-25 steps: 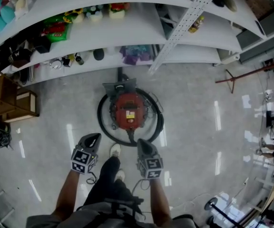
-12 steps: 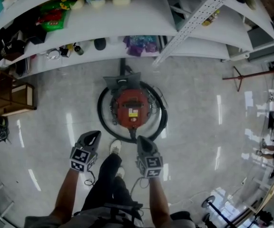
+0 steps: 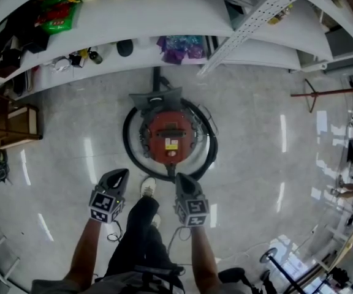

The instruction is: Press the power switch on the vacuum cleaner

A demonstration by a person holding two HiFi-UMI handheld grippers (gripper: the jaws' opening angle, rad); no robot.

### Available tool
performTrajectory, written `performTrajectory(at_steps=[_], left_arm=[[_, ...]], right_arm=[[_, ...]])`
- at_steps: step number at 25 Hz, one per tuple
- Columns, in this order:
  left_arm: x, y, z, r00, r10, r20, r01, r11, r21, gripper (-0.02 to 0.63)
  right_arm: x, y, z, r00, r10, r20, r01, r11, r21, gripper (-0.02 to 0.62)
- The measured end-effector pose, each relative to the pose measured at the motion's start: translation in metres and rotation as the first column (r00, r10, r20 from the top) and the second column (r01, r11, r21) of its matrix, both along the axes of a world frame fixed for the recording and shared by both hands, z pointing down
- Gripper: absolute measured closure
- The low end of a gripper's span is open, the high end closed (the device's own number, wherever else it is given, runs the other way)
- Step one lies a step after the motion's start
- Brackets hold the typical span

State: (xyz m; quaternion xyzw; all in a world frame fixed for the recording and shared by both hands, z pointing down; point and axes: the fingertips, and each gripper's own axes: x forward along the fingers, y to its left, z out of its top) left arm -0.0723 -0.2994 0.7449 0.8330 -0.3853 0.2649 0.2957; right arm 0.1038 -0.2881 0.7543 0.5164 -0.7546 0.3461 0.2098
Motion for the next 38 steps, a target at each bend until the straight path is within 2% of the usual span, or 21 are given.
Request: performTrajectory(at_steps=[7, 12, 17, 25, 38], left_arm=[[0.005, -0.012, 0.012, 1.000, -0.020, -0.016, 0.020, 1.000, 0.009, 0.598], [0.000, -0.008, 0.026, 1.000, -0.028, -0.012, 0.028, 0.999, -0.016, 0.598], [-0.001, 0.001, 0.043, 1.000, -0.008, -0.005, 0.007, 0.999, -0.052, 0.598], [0.003, 0.002, 0.058, 1.000, 0.002, -0.011, -0.002, 0.998, -0.065, 0.598], [0.002, -0.001, 0.060, 1.000, -0.009, -0.012, 0.008, 0.998, -0.066, 0.598]], right_arm=[[-0.001, -0.010, 0.025, 1.000, 0.012, 0.006, -0.012, 1.000, -0.013, 0.583], [-0.003, -0.010, 0.039, 1.000, 0.019, 0.009, -0.019, 0.999, -0.026, 0.583], [0.000, 0.000, 0.064, 1.000, 0.010, -0.012, -0.011, 0.998, -0.054, 0.583], [-0.006, -0.007, 0.086, 1.000, 0.023, -0.001, -0.023, 0.998, -0.066, 0.583], [-0.005, -0.018, 0.124, 0.999, 0.019, -0.032, -0.022, 0.995, -0.099, 0.583]])
